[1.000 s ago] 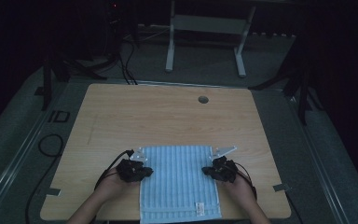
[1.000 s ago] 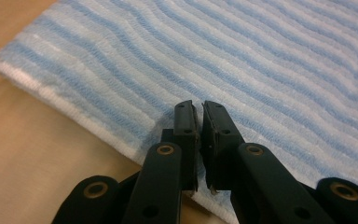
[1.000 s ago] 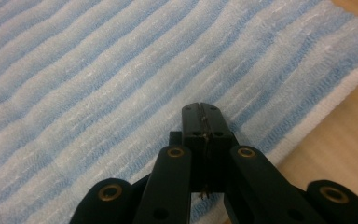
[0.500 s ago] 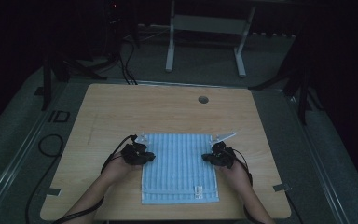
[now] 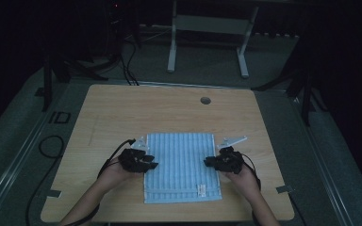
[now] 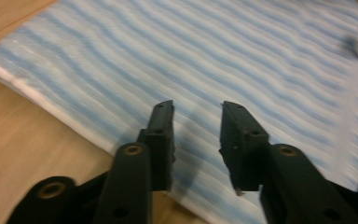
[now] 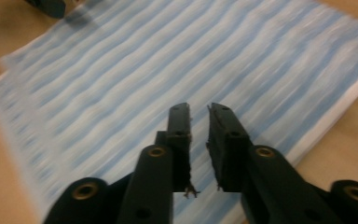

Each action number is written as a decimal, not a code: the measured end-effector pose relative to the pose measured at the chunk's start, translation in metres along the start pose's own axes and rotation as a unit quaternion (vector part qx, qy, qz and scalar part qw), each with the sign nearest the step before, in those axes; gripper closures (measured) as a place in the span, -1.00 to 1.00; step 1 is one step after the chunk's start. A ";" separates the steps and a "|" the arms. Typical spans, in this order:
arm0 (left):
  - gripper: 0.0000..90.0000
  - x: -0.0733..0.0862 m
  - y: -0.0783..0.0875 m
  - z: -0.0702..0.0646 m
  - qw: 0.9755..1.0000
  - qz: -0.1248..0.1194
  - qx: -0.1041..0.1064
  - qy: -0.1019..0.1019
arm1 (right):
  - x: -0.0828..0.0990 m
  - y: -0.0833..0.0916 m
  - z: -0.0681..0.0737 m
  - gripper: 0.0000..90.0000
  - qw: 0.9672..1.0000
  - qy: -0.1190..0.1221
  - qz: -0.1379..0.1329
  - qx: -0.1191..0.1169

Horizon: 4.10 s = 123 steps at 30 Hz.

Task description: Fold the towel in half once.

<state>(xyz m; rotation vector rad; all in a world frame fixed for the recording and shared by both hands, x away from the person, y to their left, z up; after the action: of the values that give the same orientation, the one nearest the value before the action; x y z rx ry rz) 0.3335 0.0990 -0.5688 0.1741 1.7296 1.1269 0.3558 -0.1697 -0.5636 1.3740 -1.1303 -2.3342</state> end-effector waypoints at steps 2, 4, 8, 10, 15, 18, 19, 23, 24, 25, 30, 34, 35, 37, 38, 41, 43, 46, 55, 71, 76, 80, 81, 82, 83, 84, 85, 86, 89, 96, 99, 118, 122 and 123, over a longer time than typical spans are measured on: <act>0.32 0.002 0.004 -0.005 1.000 0.002 -0.001 -0.006 | 0.004 0.003 0.006 0.59 1.000 0.006 0.002 -0.004; 0.31 0.010 0.012 -0.016 1.000 0.009 0.007 -0.018 | 0.018 0.009 0.019 0.52 1.000 0.014 0.017 -0.009; 0.26 0.024 0.023 -0.031 1.000 0.012 0.008 -0.026 | 0.034 0.016 0.029 0.47 0.999 0.023 0.029 -0.006; 0.22 0.030 0.026 -0.037 1.000 0.013 0.015 -0.024 | 0.043 0.021 0.034 0.40 0.999 0.026 0.033 -0.003; 0.21 0.041 0.026 -0.047 0.999 0.021 0.015 -0.030 | 0.053 0.024 0.039 0.24 0.999 0.031 0.040 0.001; 0.22 0.043 0.024 -0.049 0.999 0.022 0.013 -0.032 | 0.057 0.022 0.039 0.22 0.998 0.040 0.045 0.006; 0.22 0.043 0.023 -0.049 0.999 0.022 0.013 -0.033 | 0.058 0.021 0.038 0.22 0.998 0.039 0.048 0.006; 0.22 0.043 0.017 -0.052 0.999 0.026 0.016 -0.039 | 0.059 0.016 0.037 0.24 0.997 0.043 0.057 0.004; 0.22 0.043 0.015 -0.053 0.999 0.024 0.018 -0.038 | 0.059 0.015 0.037 0.25 0.997 0.045 0.058 0.003; 0.24 0.042 0.014 -0.053 0.999 0.024 0.017 -0.038 | 0.059 0.013 0.037 0.25 0.997 0.048 0.061 0.003; 0.27 0.041 0.007 -0.054 0.998 0.030 0.016 -0.048 | 0.064 0.004 0.037 0.28 0.994 0.069 0.081 0.013; 0.35 0.044 0.001 -0.054 0.998 0.041 0.010 -0.052 | 0.064 0.005 0.035 0.54 0.993 0.076 0.086 0.028; 0.38 0.044 0.000 -0.054 0.998 0.043 0.009 -0.052 | 0.063 0.005 0.034 0.69 0.993 0.074 0.087 0.034; 0.47 0.043 -0.001 -0.053 0.998 0.041 0.010 -0.046 | 0.062 0.006 0.033 0.83 0.993 0.070 0.086 0.035; 0.50 0.042 -0.001 -0.052 0.998 0.039 0.008 -0.046 | 0.061 0.006 0.032 0.87 0.993 0.067 0.086 0.034; 0.57 0.039 -0.002 -0.051 0.998 0.037 0.008 -0.041 | 0.057 0.007 0.033 0.89 0.994 0.065 0.087 0.032; 0.71 0.037 -0.002 -0.051 0.998 0.038 0.001 -0.046 | 0.052 0.010 0.035 0.89 0.995 0.059 0.079 0.021; 0.46 0.035 -0.003 -0.052 0.998 0.034 -0.001 -0.051 | 0.043 0.016 0.036 0.89 0.997 0.053 0.060 0.010; 0.26 0.042 -0.004 -0.057 0.994 0.047 -0.022 -0.094 | 0.025 0.025 0.033 0.89 0.999 0.036 0.035 0.002; 0.98 0.021 0.012 -0.042 0.998 0.023 -0.021 -0.055 | 0.013 0.030 0.032 0.89 0.999 0.042 0.030 0.015; 0.98 0.005 0.034 -0.036 0.998 -0.001 -0.036 -0.046 | 0.002 0.040 0.037 0.89 0.998 0.056 0.021 0.024; 0.98 -0.002 0.052 -0.046 0.997 -0.013 -0.030 -0.066 | 0.000 0.054 0.048 0.89 0.997 0.066 0.010 0.028; 0.97 -0.001 0.055 -0.049 0.997 -0.017 -0.029 -0.067 | 0.002 0.056 0.050 0.89 0.997 0.066 0.008 0.025; 0.97 0.001 0.055 -0.053 0.997 -0.014 -0.022 -0.068 | 0.005 0.057 0.052 0.89 0.998 0.065 0.006 0.024; 0.97 0.004 0.054 -0.056 0.997 -0.009 -0.023 -0.077 | 0.009 0.057 0.055 0.89 0.998 0.063 0.007 0.023; 0.97 0.007 0.053 -0.058 0.997 -0.005 -0.020 -0.078 | 0.016 0.055 0.057 0.89 0.998 0.061 0.014 0.019; 0.97 0.011 0.050 -0.061 0.997 -0.001 -0.005 -0.073 | 0.022 0.052 0.058 0.89 0.998 0.059 0.020 0.017; 0.97 0.014 0.046 -0.063 0.997 0.002 -0.003 -0.071 | 0.029 0.049 0.058 0.89 0.998 0.054 0.026 0.016; 0.97 0.026 0.032 -0.066 0.998 0.022 0.009 -0.067 | 0.047 0.039 0.058 0.89 0.999 0.033 0.038 -0.002; 0.96 0.044 0.010 -0.075 0.996 0.059 0.035 -0.060 | 0.073 0.020 0.052 0.87 0.997 0.010 0.074 -0.008; 0.95 0.047 0.008 -0.074 0.996 0.060 0.035 -0.056 | 0.077 0.016 0.052 0.86 0.997 0.011 0.080 -0.009; 0.89 0.048 0.013 -0.090 0.995 0.055 0.066 -0.046 | 0.078 0.034 0.063 0.86 0.998 0.020 0.065 0.001; 0.75 0.051 0.006 -0.097 0.993 0.066 0.082 -0.051 | 0.092 0.025 0.057 0.80 0.997 0.007 0.081 -0.002; 0.69 0.051 0.006 -0.097 0.993 0.067 0.082 -0.050 | 0.092 0.025 0.056 0.73 0.997 -0.001 0.073 -0.011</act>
<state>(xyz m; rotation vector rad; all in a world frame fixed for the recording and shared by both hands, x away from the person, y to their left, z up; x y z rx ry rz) 0.2299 0.0739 -0.5940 0.4464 1.7412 1.0526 0.2545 -0.2061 -0.5914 1.2367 -1.1599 -2.2396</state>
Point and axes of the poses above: each handheld gripper's, and its own axes: y roughly backward along the jaws, x roughly out of its underside, z roughly to its left, the point moved 7 cm from there along -y, roughly forward along the jaws, and after that the axes turned 6 degrees about -x, right-handed, at the moved point
